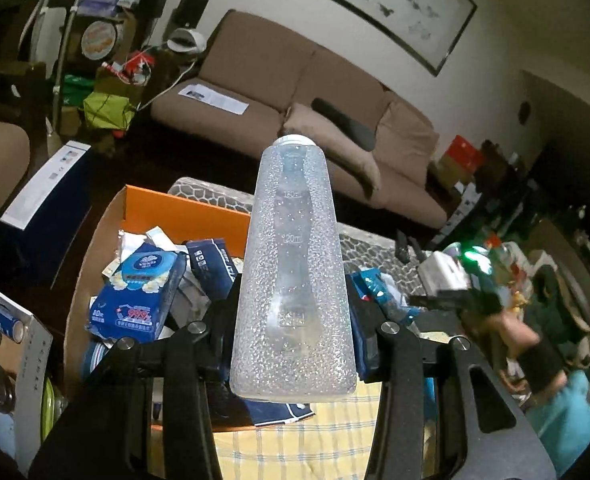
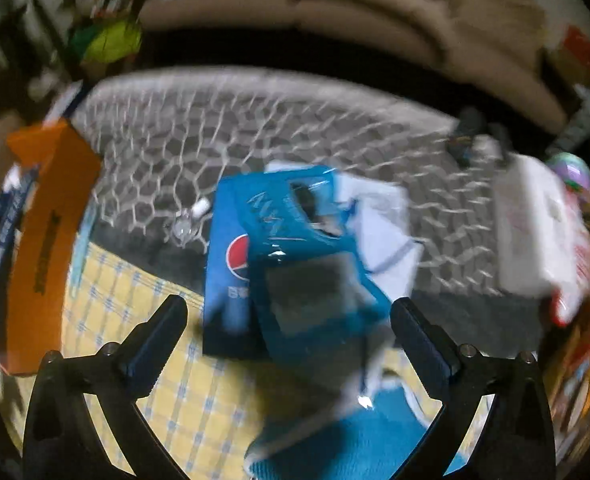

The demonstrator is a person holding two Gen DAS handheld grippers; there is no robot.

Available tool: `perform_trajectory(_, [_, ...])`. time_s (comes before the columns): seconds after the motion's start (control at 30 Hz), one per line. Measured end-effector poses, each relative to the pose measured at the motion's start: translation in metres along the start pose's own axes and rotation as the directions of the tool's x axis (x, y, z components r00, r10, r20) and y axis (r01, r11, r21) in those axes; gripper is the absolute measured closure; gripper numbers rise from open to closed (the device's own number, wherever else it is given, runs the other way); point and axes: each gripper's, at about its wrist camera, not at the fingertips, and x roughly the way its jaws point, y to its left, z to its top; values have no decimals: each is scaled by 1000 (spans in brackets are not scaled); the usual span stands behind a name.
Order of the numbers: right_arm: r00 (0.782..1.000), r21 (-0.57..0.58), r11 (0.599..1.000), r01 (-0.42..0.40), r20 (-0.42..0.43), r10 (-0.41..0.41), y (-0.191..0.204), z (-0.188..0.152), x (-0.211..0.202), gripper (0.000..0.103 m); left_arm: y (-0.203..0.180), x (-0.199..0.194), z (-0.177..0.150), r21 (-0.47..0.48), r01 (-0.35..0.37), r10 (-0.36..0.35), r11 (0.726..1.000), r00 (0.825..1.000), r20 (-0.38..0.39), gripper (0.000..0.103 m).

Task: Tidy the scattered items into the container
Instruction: 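Hold the bottle in the left tool while the right tool grasps the blue plastic pouch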

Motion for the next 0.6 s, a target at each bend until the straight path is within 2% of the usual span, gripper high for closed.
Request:
perform_trajectory(0.07, [999, -96, 995, -6, -47, 2, 10, 14, 25, 1, -2, 8, -3, 3, -3, 3, 1000, 1000, -18, 63])
perform_trajectory(0.1, [998, -154, 988, 14, -63, -24, 15, 21, 39, 1, -3, 12, -3, 4, -5, 5, 1000, 1000, -26, 63])
perform_trajectory(0.17, [995, -194, 980, 46, -80, -62, 14, 27, 57, 1, -6, 17, -5, 11, -4, 5, 1000, 999, -42, 63])
perform_trajectory(0.3, [991, -93, 995, 42, -120, -53, -11, 31, 85, 1, -16, 14, -8, 49, 2, -1, 999, 999, -38, 63])
perform_trajectory(0.37, [995, -33, 999, 11, -98, -14, -20, 27, 87, 3, -17, 14, -8, 50, 7, -5, 999, 999, -38, 63])
perform_trajectory(0.4, [997, 4, 1000, -27, -71, 27, -24, 22, 85, 8, -17, 15, -8, 47, 10, -8, 999, 999, -41, 63])
perform_trajectory(0.47, [998, 38, 998, -54, -15, 55, -27, 15, 76, 40, -17, 16, -8, 42, 14, -12, 999, 999, -44, 63])
perform_trajectory(0.5, [998, 44, 997, -62, 0, 62, -27, 13, 71, 49, -17, 16, -9, 42, 14, -12, 999, 999, -43, 63])
perform_trajectory(0.57, [999, 55, 998, -40, 19, 39, -23, 6, 62, 67, -18, 16, -9, 47, 16, -15, 999, 999, -38, 63])
perform_trajectory(0.6, [999, 56, 998, -12, 31, 10, -17, 2, 56, 71, -20, 15, -10, 54, 12, -10, 998, 999, -32, 63])
